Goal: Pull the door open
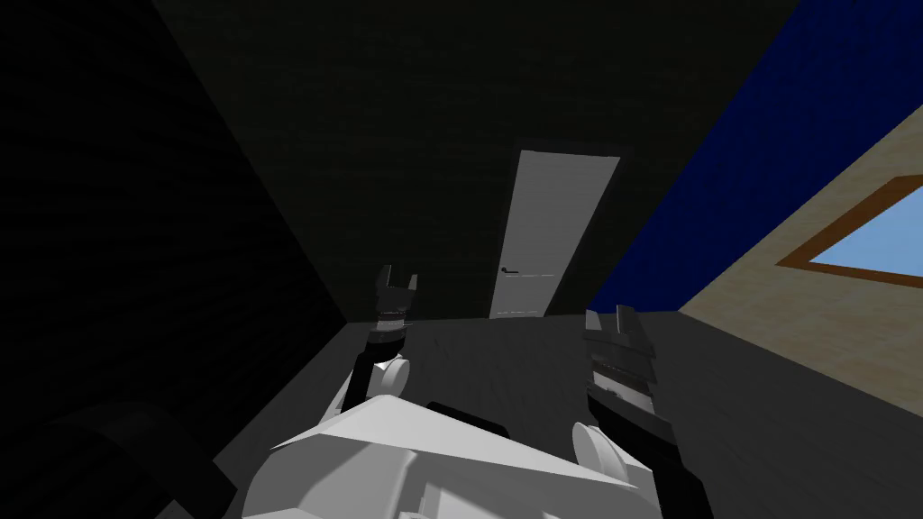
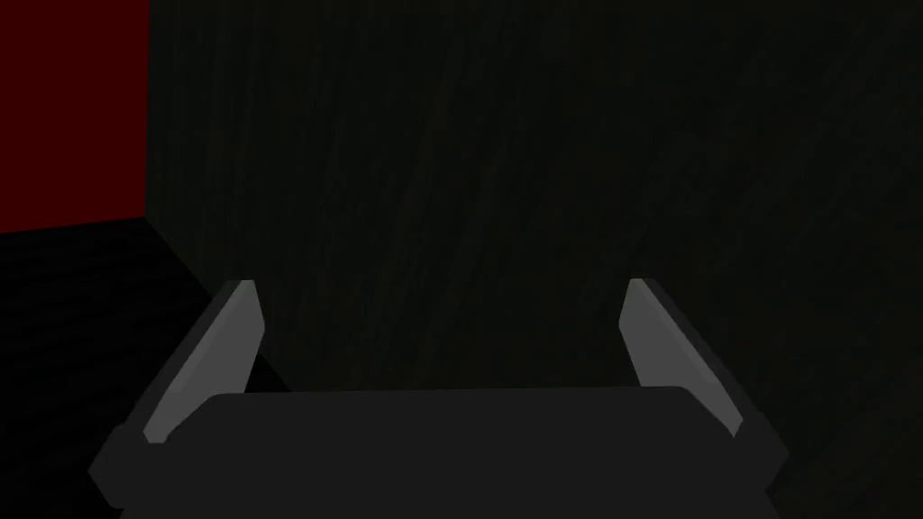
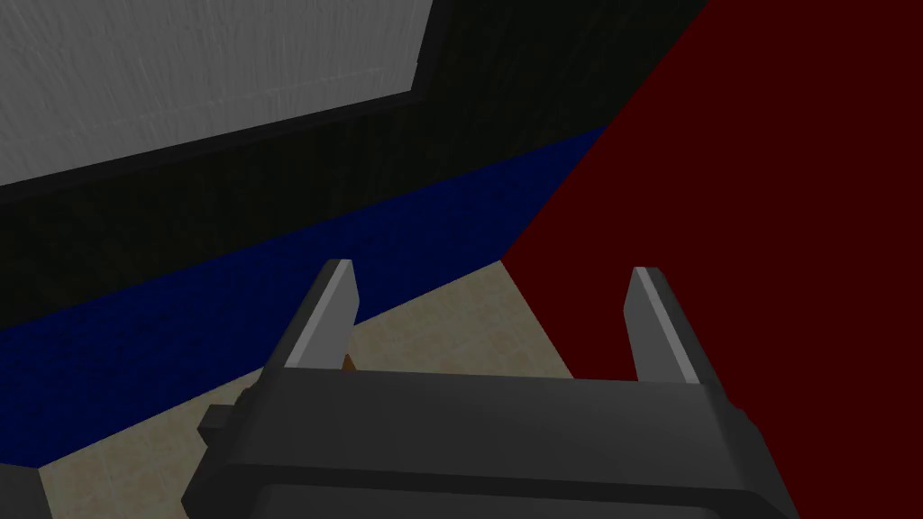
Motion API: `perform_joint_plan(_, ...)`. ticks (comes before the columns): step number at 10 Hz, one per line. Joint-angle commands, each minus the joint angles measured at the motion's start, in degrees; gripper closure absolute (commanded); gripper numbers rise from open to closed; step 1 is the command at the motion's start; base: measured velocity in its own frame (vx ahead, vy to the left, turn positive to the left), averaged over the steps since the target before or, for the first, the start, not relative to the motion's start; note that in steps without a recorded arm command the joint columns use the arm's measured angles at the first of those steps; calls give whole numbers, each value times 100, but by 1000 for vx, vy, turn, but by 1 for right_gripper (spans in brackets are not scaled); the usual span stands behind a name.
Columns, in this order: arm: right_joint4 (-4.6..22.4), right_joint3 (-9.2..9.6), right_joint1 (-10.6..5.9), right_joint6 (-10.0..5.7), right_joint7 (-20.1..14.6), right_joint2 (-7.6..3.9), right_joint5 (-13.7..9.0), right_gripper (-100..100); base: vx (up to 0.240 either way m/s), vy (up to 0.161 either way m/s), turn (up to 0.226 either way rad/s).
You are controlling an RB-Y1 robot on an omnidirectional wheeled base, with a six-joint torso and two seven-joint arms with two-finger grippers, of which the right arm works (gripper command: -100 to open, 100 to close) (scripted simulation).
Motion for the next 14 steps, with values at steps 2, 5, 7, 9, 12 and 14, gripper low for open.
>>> perform_joint_plan(2, 309, 7, -125, -57, -10, -100, -50, -100, 74, -33, 88)
perform_joint_plan(5, 689, 16, -278, -127, -22, -207, -112, -100, 87, -41, 66)
perform_joint_plan(7, 916, 21, -370, -170, -29, -266, -148, -100, 66, -43, 64)
perform_joint_plan(9, 1196, 27, -483, -221, -37, -330, -194, -100, 76, -42, 72)
perform_joint_plan(12, 1641, 37, -662, -304, -51, -426, -266, -100, 78, -51, 79)
perform_joint_plan(14, 1973, 45, -796, -365, -62, -491, -319, -100, 96, -53, 92)
